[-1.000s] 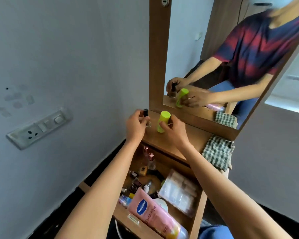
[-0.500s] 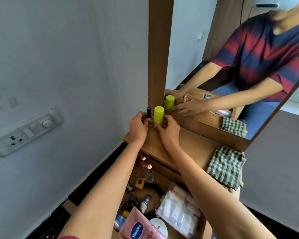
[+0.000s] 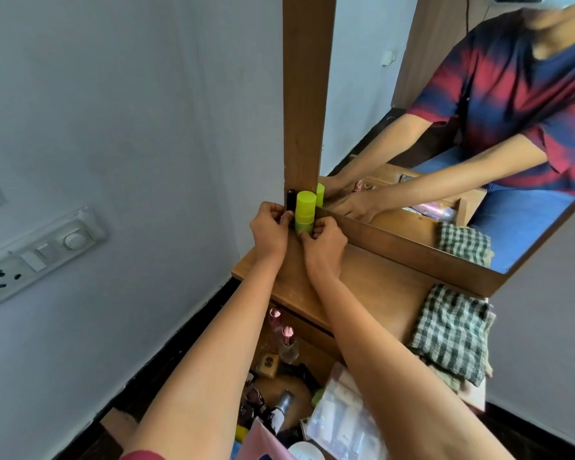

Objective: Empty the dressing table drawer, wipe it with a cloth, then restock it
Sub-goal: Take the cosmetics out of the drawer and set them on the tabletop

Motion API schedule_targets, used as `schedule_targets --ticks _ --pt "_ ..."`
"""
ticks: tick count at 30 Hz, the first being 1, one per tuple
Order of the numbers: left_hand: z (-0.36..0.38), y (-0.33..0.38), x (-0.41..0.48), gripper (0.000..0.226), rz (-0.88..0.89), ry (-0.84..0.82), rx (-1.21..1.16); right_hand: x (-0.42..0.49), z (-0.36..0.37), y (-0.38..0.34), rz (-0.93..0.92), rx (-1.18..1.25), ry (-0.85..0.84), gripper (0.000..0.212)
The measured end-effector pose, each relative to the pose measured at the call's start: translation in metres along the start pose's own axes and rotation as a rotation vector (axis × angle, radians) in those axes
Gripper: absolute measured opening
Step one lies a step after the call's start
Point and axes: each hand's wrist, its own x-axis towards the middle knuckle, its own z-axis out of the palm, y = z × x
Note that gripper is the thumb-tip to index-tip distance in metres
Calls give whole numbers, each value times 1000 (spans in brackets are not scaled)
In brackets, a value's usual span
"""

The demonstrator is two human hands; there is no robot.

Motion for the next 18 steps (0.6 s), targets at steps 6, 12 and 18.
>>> schedule_targets --ticks 6,12,18 --pt "-8 9 -11 30 -47 -62 23 -7 -11 -4 13 69 -26 33" --pt "-49 16 -43 27 -56 -81 135 -44 -48 -5 -22 164 -114 23" --pt "-104 1 -98 13 -30 -83 111 -113 -83 -6 -181 164 -273 10"
